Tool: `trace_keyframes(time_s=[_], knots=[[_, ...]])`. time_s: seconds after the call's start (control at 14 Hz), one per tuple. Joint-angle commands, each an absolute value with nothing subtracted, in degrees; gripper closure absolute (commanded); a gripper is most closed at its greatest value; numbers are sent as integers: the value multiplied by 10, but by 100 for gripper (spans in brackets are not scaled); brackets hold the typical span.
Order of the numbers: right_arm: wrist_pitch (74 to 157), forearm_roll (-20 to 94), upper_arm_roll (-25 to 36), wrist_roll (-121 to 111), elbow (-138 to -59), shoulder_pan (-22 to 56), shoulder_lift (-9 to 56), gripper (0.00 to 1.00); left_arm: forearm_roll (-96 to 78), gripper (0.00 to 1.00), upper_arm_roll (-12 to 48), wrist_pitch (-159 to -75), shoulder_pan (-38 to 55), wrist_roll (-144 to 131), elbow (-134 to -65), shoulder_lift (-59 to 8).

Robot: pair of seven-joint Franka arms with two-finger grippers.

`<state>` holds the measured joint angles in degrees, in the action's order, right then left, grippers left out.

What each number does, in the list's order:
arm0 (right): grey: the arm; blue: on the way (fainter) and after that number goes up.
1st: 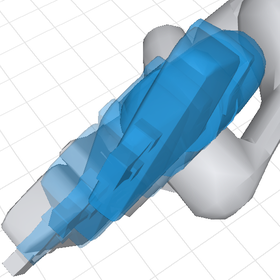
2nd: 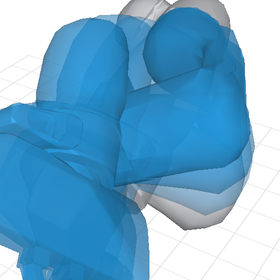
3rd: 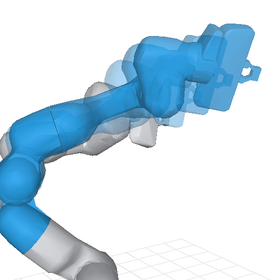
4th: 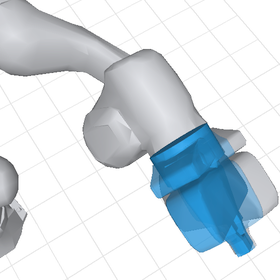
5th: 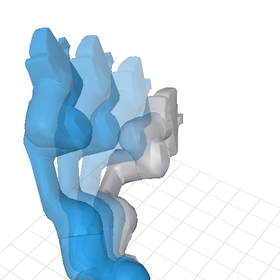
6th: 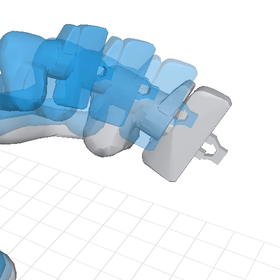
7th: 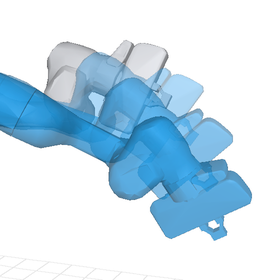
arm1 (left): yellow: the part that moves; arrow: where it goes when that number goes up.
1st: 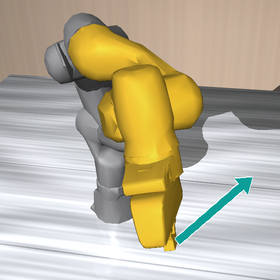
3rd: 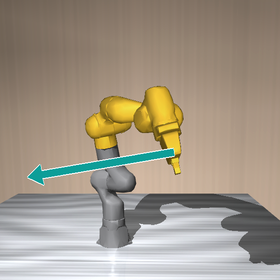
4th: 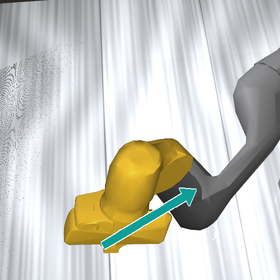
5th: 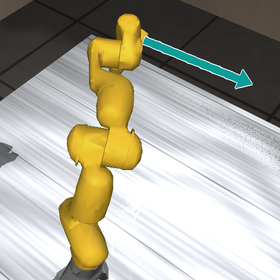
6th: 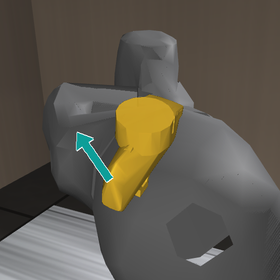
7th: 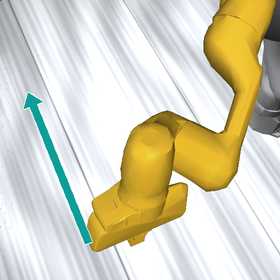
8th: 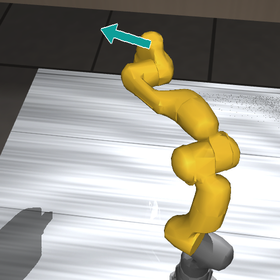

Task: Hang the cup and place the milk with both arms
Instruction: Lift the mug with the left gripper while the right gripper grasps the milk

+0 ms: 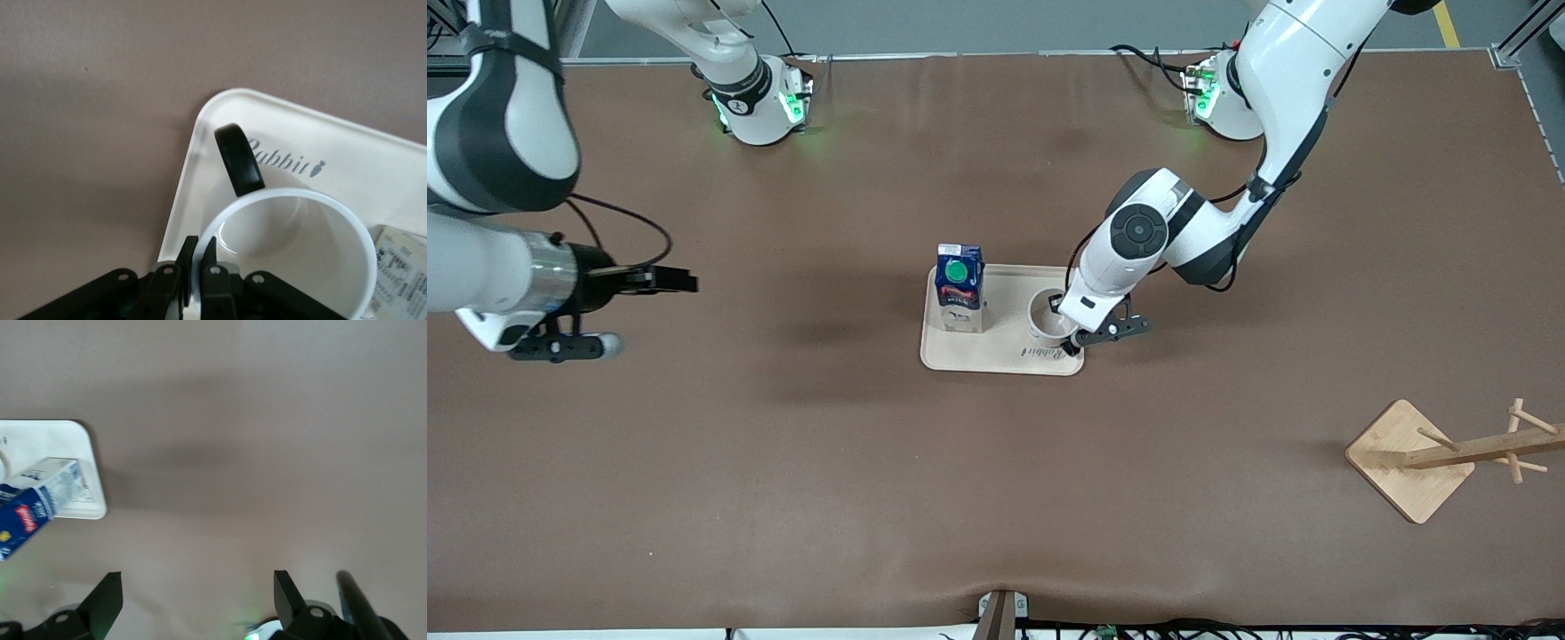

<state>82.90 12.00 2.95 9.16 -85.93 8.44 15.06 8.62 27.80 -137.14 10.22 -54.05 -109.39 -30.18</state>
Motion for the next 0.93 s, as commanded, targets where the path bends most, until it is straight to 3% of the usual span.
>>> trace_keyframes(time_s=[0.0, 0.29, 0.86], knots=[[824, 129, 33, 204, -859, 151, 143, 0, 120, 100, 276, -1331, 102, -546, -1071, -269], [880, 129, 33, 280, -875, 232, 143, 0, 134, 100, 276, -1225, 84, -517, -1021, -222], [1038, 129, 33, 400, -943, 371, 156, 0, 133, 100, 277, -1166, -81, -203, -1000, -130]])
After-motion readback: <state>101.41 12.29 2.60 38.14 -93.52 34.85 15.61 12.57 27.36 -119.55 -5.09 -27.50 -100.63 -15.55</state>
